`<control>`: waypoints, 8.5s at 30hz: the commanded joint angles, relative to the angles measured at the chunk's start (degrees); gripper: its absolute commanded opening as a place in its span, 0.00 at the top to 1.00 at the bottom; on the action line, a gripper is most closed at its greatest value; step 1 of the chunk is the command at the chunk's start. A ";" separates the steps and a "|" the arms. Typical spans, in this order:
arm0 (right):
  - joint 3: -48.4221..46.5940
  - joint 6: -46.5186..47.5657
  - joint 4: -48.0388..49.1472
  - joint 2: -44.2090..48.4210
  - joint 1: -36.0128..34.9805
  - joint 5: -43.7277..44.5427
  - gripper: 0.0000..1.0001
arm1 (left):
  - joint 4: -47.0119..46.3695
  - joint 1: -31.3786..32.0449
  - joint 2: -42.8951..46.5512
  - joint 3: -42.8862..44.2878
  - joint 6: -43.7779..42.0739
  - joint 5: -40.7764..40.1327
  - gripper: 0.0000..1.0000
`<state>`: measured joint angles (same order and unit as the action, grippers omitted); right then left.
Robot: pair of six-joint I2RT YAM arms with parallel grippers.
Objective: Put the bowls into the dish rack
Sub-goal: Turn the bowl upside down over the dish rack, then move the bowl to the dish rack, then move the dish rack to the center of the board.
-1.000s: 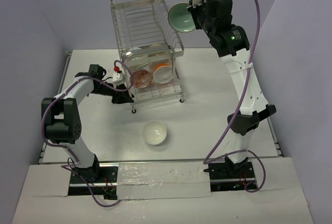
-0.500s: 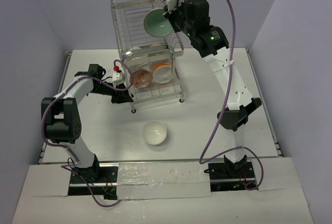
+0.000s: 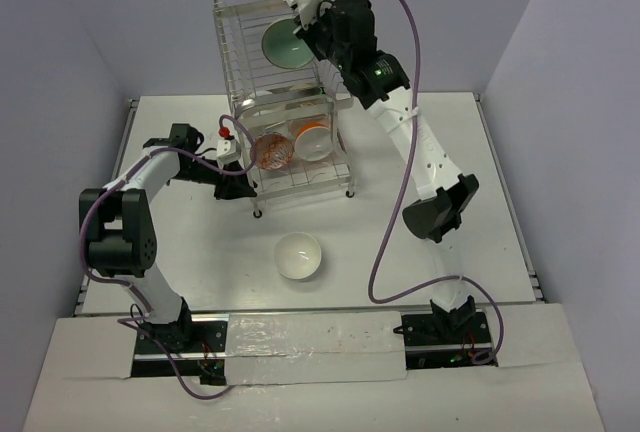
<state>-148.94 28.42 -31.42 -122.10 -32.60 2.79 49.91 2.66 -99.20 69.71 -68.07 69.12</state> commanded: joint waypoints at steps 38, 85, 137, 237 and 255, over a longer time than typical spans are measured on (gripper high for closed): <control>5.86 10.07 -0.83 2.39 -2.29 -9.29 0.96 | 5.72 -0.19 2.08 -1.25 4.71 -9.18 0.88; 6.74 -6.18 -10.77 11.27 -2.91 -23.26 0.90 | 4.58 -0.37 1.11 -0.81 7.25 -9.71 0.86; -1.26 -6.10 11.56 -13.77 -0.18 -10.96 0.92 | 5.90 -2.48 -0.03 -1.86 5.58 -10.32 0.87; 39.08 -28.33 -9.54 7.67 23.64 -58.76 1.00 | -57.82 -13.56 11.76 -13.03 95.58 -4.10 0.46; 45.67 -16.21 -24.73 9.52 15.37 -58.24 1.00 | -50.09 -6.26 5.07 -8.46 89.78 7.69 0.79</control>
<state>-104.03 9.32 -48.05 -114.89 -15.68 -52.71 -4.86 -3.99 -92.62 57.91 27.00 73.56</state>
